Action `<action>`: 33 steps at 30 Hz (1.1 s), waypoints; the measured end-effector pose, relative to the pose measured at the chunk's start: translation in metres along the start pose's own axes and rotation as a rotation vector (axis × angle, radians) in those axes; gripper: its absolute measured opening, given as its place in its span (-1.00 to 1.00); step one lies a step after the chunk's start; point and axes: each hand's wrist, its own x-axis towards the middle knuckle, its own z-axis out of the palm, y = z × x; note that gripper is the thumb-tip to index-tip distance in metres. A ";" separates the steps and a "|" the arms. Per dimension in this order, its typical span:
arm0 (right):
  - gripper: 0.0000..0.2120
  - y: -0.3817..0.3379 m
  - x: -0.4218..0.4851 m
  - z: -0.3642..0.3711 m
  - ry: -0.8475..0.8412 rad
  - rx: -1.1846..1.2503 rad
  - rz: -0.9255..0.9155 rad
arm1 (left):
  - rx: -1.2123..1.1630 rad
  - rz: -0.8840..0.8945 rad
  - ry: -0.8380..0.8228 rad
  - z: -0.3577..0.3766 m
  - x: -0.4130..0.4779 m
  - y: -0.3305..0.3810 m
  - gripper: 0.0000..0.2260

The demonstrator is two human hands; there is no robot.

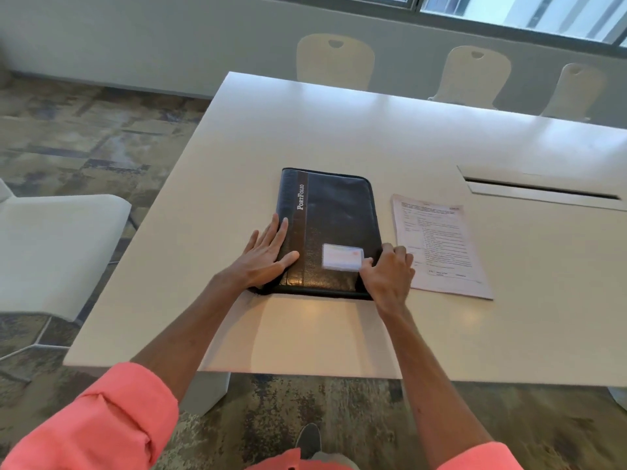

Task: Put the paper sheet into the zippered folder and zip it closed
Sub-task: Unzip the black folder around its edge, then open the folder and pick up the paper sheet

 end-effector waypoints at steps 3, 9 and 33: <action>-0.58 0.006 0.015 -0.004 -0.007 0.028 0.041 | 0.007 0.008 0.016 0.004 0.007 0.010 -0.22; -0.63 0.023 0.035 -0.004 -0.036 0.117 0.097 | -0.023 0.000 0.040 0.008 0.016 0.020 -0.22; -0.74 -0.130 0.041 -0.107 -0.416 1.165 -0.322 | -0.391 0.216 0.540 -0.159 0.001 0.139 -0.49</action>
